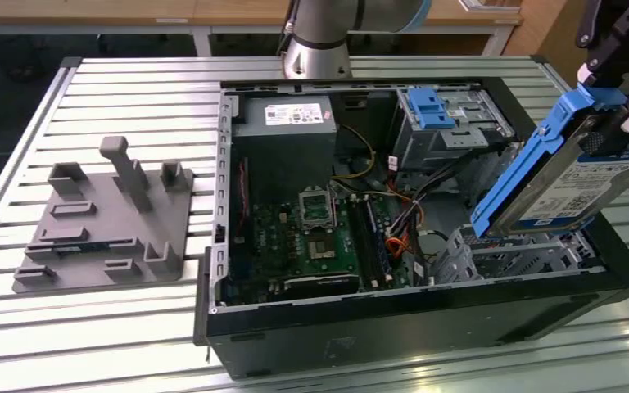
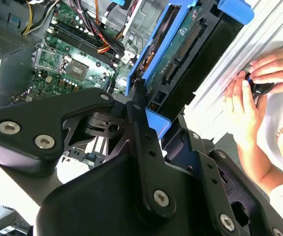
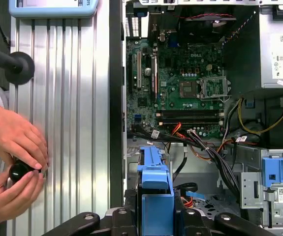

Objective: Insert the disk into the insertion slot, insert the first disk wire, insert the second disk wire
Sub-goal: 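Insert the disk into the insertion slot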

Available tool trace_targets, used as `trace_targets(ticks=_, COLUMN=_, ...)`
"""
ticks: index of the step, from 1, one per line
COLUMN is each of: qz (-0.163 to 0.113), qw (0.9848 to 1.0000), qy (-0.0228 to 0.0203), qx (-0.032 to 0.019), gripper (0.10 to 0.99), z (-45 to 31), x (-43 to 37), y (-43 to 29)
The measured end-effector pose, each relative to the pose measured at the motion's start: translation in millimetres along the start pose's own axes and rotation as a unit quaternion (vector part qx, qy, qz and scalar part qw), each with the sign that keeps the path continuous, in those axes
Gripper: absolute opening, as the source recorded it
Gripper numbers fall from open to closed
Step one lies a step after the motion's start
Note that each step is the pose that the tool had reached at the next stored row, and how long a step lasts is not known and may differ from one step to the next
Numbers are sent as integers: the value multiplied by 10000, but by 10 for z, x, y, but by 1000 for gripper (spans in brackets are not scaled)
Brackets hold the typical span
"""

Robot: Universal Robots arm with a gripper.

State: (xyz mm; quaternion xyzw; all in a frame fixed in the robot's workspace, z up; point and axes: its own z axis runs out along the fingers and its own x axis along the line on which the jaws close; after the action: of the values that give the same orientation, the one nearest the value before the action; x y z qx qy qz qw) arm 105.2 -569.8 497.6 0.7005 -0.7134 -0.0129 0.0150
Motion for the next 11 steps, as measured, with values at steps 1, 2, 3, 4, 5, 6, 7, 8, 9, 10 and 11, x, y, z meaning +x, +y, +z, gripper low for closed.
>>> trace_targets(ticks=1, qz=0, qw=10000, qy=0, qx=0, gripper=365, z=0, x=0, y=0)
trace_targets(ticks=2, qz=0, qw=10000, qy=0, qx=0, gripper=365, z=0, x=0, y=0)
trace_targets(ticks=3, qz=-1, qw=10000, qy=0, qx=0, gripper=365, z=0, x=0, y=0)
trace_targets(ticks=4, qz=-3, qw=10000, qy=-2, qx=0, gripper=365, z=0, x=0, y=0)
trace_targets(ticks=5, qz=-5, qw=10000, qy=-4, qx=0, gripper=365, z=-1, x=-1, y=-1)
trace_targets(ticks=6, qz=-8, qw=10000, qy=-7, qx=0, gripper=365, z=0, x=0, y=-4)
trace_targets(ticks=7, qz=-10, qw=10000, qy=-10, qx=0, gripper=365, z=0, x=-1, y=-7)
trace_targets(ticks=8, qz=-13, qw=10000, qy=-11, qx=0, gripper=365, z=0, x=-2, y=-9)
trace_targets(ticks=9, qz=-16, qw=10000, qy=-14, qx=0, gripper=365, z=0, x=-3, y=-12)
trace_targets(ticks=10, qz=-19, qw=10000, qy=-17, qx=0, gripper=365, z=0, x=-4, y=-14)
trace_targets(ticks=11, qz=-23, qw=10000, qy=-20, qx=0, gripper=365, z=0, x=-6, y=-17)
